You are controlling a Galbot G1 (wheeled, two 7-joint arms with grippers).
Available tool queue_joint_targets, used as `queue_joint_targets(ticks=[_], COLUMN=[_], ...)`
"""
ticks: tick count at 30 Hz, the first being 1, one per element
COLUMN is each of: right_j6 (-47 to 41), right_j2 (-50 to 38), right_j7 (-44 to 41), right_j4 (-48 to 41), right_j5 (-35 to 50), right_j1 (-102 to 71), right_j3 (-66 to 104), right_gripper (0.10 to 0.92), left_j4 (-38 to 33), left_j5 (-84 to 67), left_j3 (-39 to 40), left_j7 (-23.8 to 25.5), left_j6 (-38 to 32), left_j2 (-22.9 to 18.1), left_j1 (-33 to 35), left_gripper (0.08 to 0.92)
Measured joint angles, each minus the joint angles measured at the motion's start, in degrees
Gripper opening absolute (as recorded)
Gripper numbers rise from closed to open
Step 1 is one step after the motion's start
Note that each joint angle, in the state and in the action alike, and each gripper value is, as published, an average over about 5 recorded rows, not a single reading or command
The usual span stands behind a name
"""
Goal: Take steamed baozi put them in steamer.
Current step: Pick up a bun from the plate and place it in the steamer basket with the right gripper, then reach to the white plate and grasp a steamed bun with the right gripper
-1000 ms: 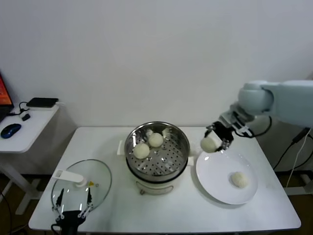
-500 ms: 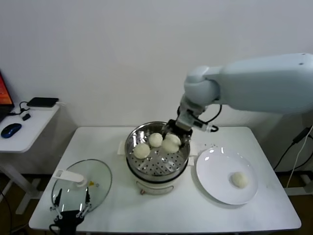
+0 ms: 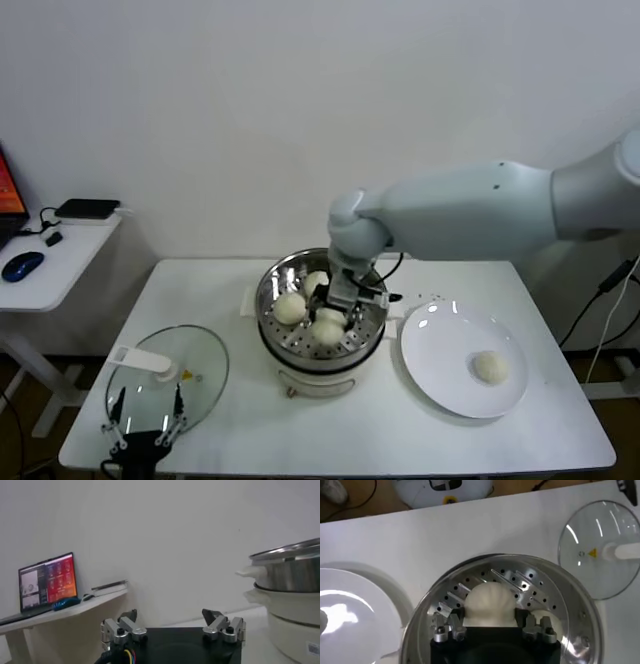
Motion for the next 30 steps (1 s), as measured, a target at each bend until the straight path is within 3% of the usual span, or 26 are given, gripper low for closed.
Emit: queue_joint_targets(ticks=[10,19,30], right_j6=[0.7,1.6,-0.1], right_j2=[2.9,3.2,-1.7], right_j7=[0.4,-0.1,-7.4], right_j4=[-4.7,-6.1,-9.3], right_j5=[-1.6,-0.1,14.0], right_j1=[-4.4,-4.3,5.7], right_j3=[1.1,0.5,-6.5], right_gripper=[0.667,0.816,0.823], left_j4=[0.2,0.0,-0.8], left_j5=[0.0,0.0,0.0], left_j3=[-0.2,-0.1,0.0], left_j7=[0.0,0.1,0.1], left_j6=[0.1,0.1,0.1], left_j2=[0.2,0.2,0.4], left_j1=[-0.1,0.1,0.7], left_gripper=[0.823,0.823,0.823])
